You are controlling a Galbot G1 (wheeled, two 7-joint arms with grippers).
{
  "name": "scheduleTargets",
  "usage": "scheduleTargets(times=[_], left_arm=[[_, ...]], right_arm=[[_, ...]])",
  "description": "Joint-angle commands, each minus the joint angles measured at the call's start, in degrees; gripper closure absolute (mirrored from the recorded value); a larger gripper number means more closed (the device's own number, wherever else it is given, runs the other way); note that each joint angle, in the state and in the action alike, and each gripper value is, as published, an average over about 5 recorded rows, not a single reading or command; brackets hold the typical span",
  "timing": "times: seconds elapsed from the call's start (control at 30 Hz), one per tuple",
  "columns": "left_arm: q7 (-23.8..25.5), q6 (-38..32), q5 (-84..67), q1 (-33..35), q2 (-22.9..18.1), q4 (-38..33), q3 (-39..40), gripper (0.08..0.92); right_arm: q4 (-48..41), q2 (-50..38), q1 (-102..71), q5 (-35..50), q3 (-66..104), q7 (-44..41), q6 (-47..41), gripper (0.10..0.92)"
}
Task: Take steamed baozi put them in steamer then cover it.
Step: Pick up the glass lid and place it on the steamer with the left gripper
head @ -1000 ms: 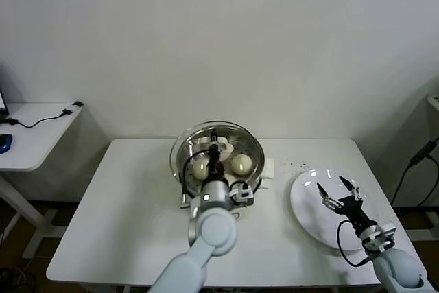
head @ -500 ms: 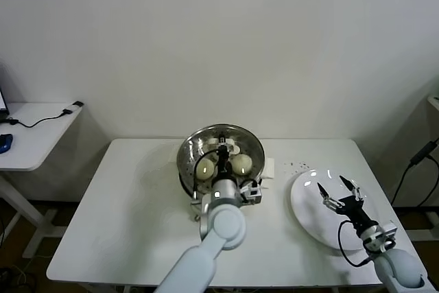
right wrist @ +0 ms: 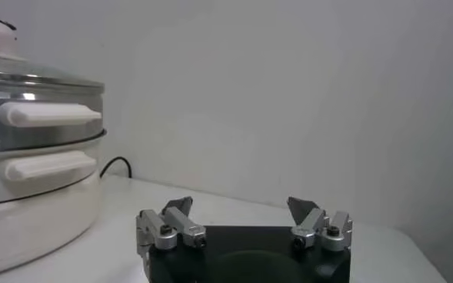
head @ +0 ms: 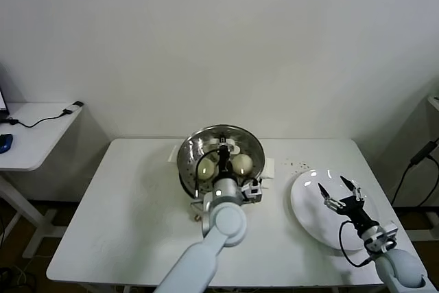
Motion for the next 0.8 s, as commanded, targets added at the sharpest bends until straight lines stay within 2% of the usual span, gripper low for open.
scheduleTargets(times=[0.03, 0.8], left_arm=[[-0.53, 2.81, -0.38, -0.33, -0.34, 0.89, -0.04, 0.854], [-0.73, 2.81, -0.97, 0.74, 0.32, 0.30, -0.07, 0.854]], right_arm=[[-0.08, 0.02, 0.07, -0.05, 0.06, -0.08, 0.04, 0.203], [-0.41, 0.33, 0.09, -0.73, 0.28, -0.54, 0.29, 0.203]])
